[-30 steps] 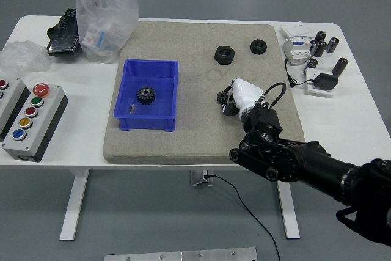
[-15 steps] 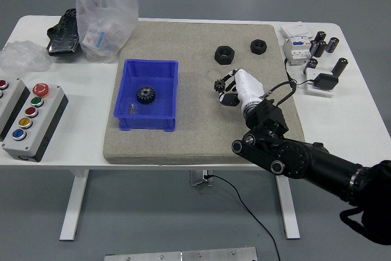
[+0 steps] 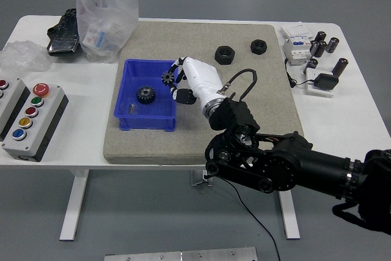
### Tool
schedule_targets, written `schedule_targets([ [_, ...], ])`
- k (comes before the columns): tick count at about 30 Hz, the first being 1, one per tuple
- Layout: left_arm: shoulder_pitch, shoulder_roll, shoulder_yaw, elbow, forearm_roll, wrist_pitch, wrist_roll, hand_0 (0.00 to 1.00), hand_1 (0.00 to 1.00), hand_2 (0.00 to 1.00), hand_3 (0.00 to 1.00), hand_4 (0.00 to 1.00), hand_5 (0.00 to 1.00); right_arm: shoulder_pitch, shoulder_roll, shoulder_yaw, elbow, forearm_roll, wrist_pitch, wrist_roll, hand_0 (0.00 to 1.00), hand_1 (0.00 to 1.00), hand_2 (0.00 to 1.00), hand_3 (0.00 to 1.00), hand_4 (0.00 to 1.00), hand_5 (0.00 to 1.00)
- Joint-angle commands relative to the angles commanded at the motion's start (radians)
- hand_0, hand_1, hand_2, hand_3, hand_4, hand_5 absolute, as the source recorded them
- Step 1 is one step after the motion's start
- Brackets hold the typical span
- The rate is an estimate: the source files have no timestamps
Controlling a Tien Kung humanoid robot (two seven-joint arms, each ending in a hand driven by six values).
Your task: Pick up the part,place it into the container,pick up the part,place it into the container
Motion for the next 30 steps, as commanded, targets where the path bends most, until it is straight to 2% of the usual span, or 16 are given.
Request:
schedule_targets([
  [1,0.000,0.000,-0.001,0.000,0.001,0.000,0.001,0.692,0.588,0.556,0.616,0.548,0.119,0.003,0.003,-0.003,0.003,-0.005,0.008,-0.001,0.435,0.631,0.652,0.685,0.485,0.134],
  [6,-0.001,0.002,0.001,0.000,0.002,0.000,0.001,0.692,0.588,0.556,0.616,0.548,0.119,0.008,0.011,-0.011,0.003,-0.028,0.030,-0.009,0.435,0.631,0.652,0.685,0.485,0.134],
  [7,-0.001,0.002,0.001,0.000,0.001,-0.001,0.001,0.692,0.588,0.555,0.615,0.548,0.119,0.008,0.012,-0.011,0.002,-0.030,0.037,-0.012,0.575,0.713,0.766,0.763,0.563,0.186],
  [12,-0.002,0.001,0.001,0.000,0.004,-0.002,0.001,0.692,0.588,0.555,0.615,0.548,0.119,0.005,0.013,-0.014,-0.006,-0.032,0.062,-0.026,0.575,0.713,0.766,0.763,0.563,0.186],
  [13,-0.003,0.001,0.001,0.000,0.005,-0.002,0.001,0.692,0.587,0.555,0.615,0.549,0.121,0.005,0.013,-0.014,-0.007,-0.031,0.066,-0.028,0.602,0.722,0.781,0.795,0.617,0.198],
  [14,-0.003,0.001,0.001,0.000,0.005,-0.002,0.001,0.692,0.587,0.555,0.615,0.549,0.121,0.004,0.013,-0.014,-0.008,-0.029,0.067,-0.028,0.602,0.722,0.781,0.795,0.617,0.198],
  [20,-0.003,0.000,0.000,0.000,0.008,-0.003,0.000,0.692,0.588,0.555,0.615,0.550,0.120,-0.018,0.001,0.025,-0.015,-0.025,0.042,-0.019,0.594,0.719,0.773,0.794,0.642,0.225],
  [25,0.000,-0.004,-0.003,0.000,0.012,-0.003,-0.001,0.691,0.587,0.554,0.614,0.550,0.121,-0.085,-0.049,0.136,-0.029,-0.039,0.000,0.007,0.589,0.714,0.765,0.786,0.654,0.234],
  [29,0.003,-0.007,-0.009,0.000,0.014,-0.001,-0.002,0.691,0.587,0.554,0.614,0.550,0.121,-0.163,-0.105,0.242,-0.036,-0.003,-0.056,0.080,0.589,0.714,0.765,0.786,0.654,0.234],
  [30,0.004,-0.008,-0.009,0.000,0.012,0.000,-0.003,0.691,0.587,0.554,0.614,0.550,0.121,-0.181,-0.116,0.269,-0.037,0.017,-0.056,0.104,0.589,0.714,0.765,0.786,0.654,0.234],
])
